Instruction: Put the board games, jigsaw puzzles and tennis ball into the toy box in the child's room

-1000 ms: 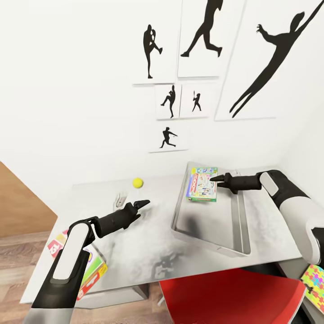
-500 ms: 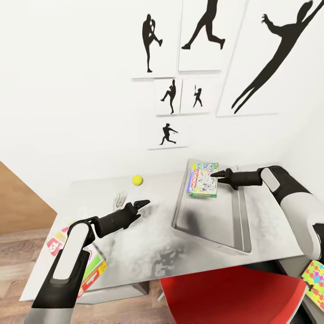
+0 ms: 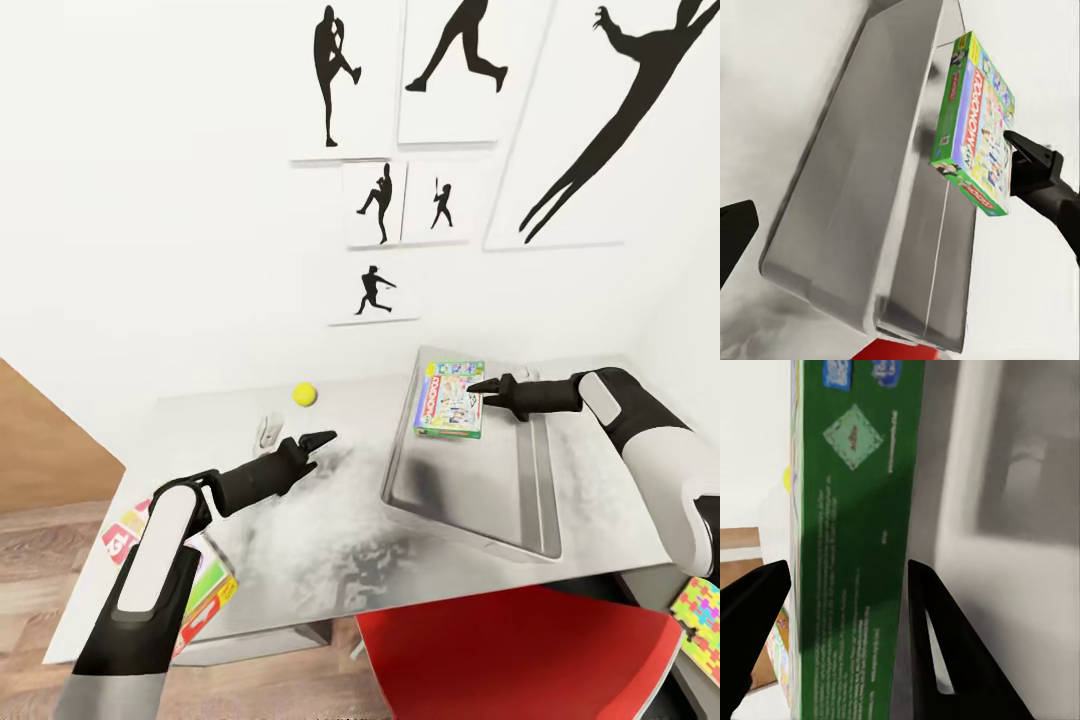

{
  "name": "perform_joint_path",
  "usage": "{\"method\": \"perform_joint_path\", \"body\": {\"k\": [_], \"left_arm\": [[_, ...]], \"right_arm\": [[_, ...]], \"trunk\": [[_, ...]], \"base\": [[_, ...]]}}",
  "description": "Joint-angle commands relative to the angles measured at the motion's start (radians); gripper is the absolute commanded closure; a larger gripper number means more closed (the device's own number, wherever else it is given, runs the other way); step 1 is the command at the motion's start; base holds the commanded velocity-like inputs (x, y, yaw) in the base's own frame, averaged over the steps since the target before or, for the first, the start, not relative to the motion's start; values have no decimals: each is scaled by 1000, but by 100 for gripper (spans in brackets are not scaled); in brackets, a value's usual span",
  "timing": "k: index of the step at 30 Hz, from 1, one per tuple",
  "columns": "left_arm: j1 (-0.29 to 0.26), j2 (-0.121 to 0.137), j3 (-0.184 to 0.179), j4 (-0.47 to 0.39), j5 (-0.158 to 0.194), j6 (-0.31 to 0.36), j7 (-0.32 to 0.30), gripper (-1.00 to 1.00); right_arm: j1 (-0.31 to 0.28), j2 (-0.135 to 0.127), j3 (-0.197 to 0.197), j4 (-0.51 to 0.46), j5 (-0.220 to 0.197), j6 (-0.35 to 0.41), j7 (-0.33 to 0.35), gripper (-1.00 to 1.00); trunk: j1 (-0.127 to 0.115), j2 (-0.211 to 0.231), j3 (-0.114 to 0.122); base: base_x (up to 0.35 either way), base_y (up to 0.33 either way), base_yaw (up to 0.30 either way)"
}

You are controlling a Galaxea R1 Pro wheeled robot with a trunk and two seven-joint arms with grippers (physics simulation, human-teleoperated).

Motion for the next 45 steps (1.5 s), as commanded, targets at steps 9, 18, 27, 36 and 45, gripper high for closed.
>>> {"method": "perform_joint_path", "body": {"k": [9,18,27,36,45], "left_arm": [[-89,6,9,-5,168,54,20,-100],[-99,6,9,-9,201,61,21,-100],[-100,6,8,-10,207,64,21,-100],[-101,5,7,-10,209,67,21,-100],[-101,6,7,-9,209,67,20,-100]], "right_arm": [[-1,-3,3,0,2,2,9,100],[-1,-3,3,0,2,2,9,100],[-27,-5,3,0,2,2,9,100],[-44,-7,3,0,2,2,8,100],[-48,-6,3,0,2,2,8,100]], "trunk": [[0,-2,-16],[0,-2,-31],[0,-2,-46],[0,-2,-60],[0,-2,-75]], "base": [[0,0,0],[0,0,0],[0,0,0],[0,0,0],[0,0,0]]}}
